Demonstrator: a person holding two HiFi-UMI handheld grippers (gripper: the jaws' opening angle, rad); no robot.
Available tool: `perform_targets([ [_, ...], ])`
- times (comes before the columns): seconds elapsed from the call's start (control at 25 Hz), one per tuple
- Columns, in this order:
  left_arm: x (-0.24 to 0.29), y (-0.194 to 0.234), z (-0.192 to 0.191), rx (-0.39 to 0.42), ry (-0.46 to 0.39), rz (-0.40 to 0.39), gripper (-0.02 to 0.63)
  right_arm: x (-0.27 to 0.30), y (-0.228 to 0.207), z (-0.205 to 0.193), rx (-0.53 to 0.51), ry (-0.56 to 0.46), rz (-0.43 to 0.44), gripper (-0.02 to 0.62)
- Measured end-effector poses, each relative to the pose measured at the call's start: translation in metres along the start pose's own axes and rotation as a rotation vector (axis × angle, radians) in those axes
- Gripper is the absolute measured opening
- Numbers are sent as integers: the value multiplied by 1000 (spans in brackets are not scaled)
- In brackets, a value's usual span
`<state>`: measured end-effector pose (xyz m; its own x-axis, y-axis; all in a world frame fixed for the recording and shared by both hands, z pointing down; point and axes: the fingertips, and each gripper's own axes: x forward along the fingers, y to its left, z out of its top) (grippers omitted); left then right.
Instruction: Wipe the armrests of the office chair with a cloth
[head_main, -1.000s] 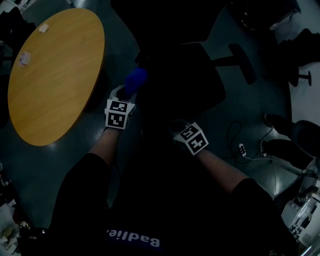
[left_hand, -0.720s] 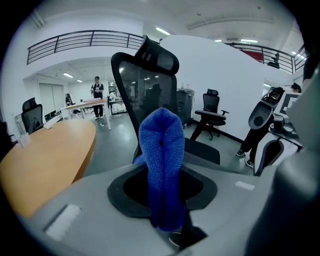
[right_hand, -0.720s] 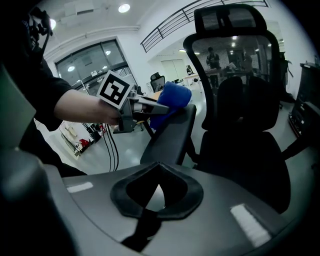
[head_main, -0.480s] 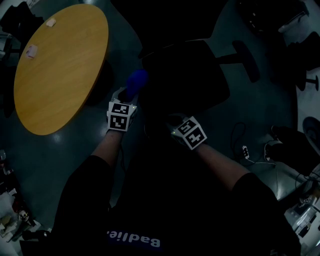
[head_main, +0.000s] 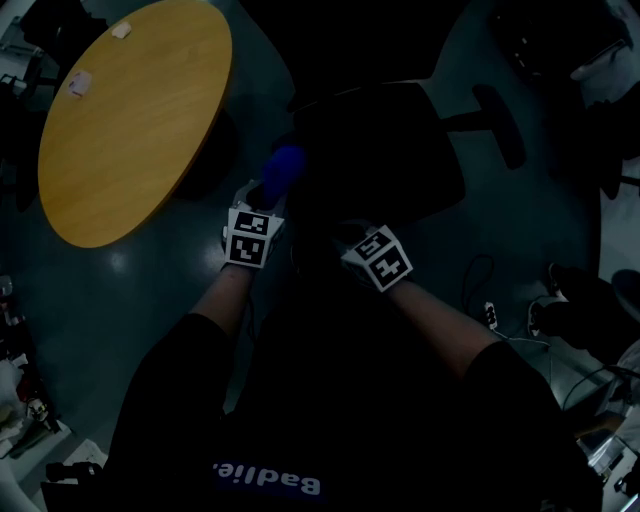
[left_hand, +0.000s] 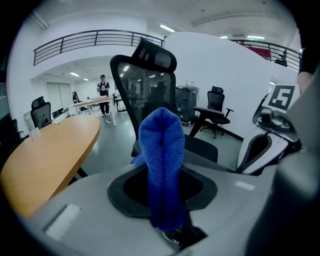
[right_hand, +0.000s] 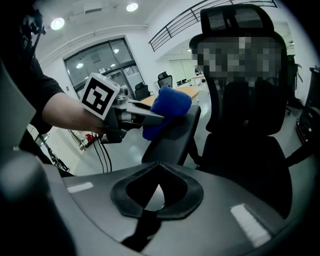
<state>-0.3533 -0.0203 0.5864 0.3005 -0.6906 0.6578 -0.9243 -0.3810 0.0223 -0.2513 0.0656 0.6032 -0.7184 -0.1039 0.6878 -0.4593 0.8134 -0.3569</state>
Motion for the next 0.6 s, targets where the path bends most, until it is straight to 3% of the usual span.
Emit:
perform_targets([
  [0.6, -26, -60, -28, 5, 25, -12, 133, -7, -4, -15, -4, -10, 17, 5],
])
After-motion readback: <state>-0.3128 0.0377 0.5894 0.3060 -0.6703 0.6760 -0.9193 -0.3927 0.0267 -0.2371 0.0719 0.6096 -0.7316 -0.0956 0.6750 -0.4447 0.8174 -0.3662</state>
